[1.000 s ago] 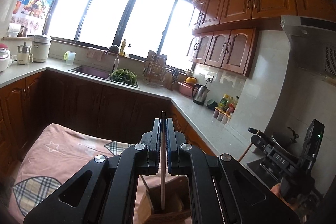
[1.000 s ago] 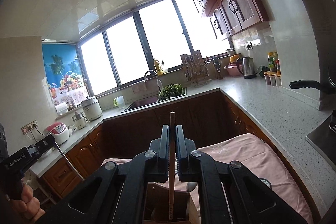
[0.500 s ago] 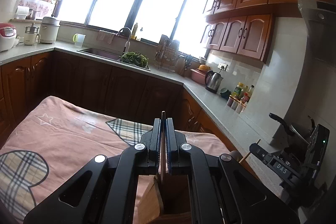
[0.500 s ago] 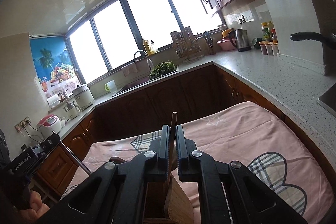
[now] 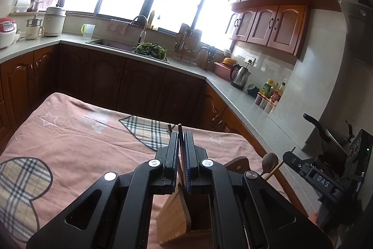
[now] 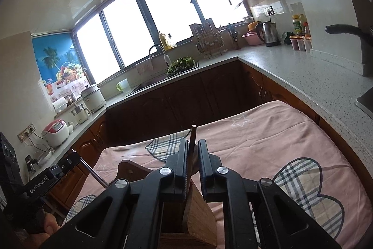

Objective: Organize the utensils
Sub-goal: 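Lower the chopsticks into the holder slots and open both tools, then move both tools back toward the remaining forks and chopsticks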

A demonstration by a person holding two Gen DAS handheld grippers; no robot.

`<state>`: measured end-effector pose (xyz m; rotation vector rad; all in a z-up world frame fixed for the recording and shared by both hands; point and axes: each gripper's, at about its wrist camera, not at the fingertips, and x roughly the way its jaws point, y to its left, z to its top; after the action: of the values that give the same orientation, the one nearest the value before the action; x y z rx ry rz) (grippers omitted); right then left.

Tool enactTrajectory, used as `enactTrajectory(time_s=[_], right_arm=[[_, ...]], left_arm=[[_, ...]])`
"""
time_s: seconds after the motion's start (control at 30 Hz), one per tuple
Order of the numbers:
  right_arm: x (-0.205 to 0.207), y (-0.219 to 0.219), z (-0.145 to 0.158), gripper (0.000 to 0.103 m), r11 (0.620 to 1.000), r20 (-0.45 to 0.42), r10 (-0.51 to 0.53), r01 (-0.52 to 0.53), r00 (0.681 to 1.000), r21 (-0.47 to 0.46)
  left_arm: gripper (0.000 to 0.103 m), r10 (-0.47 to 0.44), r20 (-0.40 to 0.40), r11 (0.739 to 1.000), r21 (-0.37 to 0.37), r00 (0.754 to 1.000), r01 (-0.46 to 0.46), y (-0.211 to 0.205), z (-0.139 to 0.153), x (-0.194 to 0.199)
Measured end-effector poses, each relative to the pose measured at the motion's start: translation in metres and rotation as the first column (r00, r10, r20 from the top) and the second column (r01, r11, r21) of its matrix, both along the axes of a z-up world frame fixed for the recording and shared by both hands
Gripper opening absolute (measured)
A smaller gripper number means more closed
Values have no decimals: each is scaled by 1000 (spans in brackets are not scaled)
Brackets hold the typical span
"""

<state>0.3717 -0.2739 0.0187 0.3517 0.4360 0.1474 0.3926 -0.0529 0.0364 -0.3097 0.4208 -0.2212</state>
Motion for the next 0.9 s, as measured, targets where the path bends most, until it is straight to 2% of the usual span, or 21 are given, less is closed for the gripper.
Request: enactTrajectory(time_s=[0.07, 0.13, 0.2, 0.23, 0.27, 0.3, 0.33, 0.37, 0.4, 0.5, 0.53, 0.6, 0.9], right_arm=[[-1, 0, 0, 12, 1000, -3, -1, 1, 1000, 2], [-2, -1, 0, 16, 1000, -8, -5, 5, 1000, 7], [-4, -3, 1, 27, 1000, -5, -13, 13, 1000, 12], [-4, -4, 2, 32, 1000, -2, -16, 16, 1000, 17], [-5, -5, 3, 42, 1000, 1, -17, 17, 1000, 21], [-5, -6, 4, 44, 1000, 5, -20, 20, 1000, 25], [-6, -7, 5, 44, 999, 6, -25, 25, 1000, 26], [-7, -8, 6, 49, 999, 7, -27, 27, 1000, 32], [-9, -10, 7, 60, 999, 10, -26, 26, 1000, 43], [-16, -14, 9, 78, 997, 22, -31, 29, 999, 68], [-19, -16, 9, 80, 997, 25, -30, 28, 999, 76], [-25, -17, 9, 83, 996, 27, -26, 24, 999, 86], [-66, -9, 7, 89, 996, 20, 8, -10, 1000, 87]], left_arm=[[4, -4, -5, 1000, -3, 1000, 4, 1, 0, 0], [11, -4, -14, 1000, -3, 1000, 4, 1, 1, 0], [29, -2, -12, 1000, -2, 1000, 2, 2, 2, -2], [34, 2, -9, 1000, 1, 1000, -2, 2, 3, -3], [42, 6, -7, 1000, 7, 1000, -6, 2, 4, -5], [53, 9, -7, 1000, 10, 1000, -9, 2, 5, -7], [57, 11, -5, 1000, 10, 1000, -11, 3, 6, -9], [67, 17, -3, 1000, 12, 1000, -17, 4, 8, -12], [78, 26, -2, 1000, 15, 1000, -26, 6, 9, -15], [85, 36, 3, 999, 19, 999, -36, 11, 12, -25], [86, 38, 2, 999, 26, 999, -38, 12, 13, -29], [91, 42, -7, 998, 36, 999, -42, 15, 13, -35], [93, 54, -92, 998, 27, 994, -52, 38, -1, -74]])
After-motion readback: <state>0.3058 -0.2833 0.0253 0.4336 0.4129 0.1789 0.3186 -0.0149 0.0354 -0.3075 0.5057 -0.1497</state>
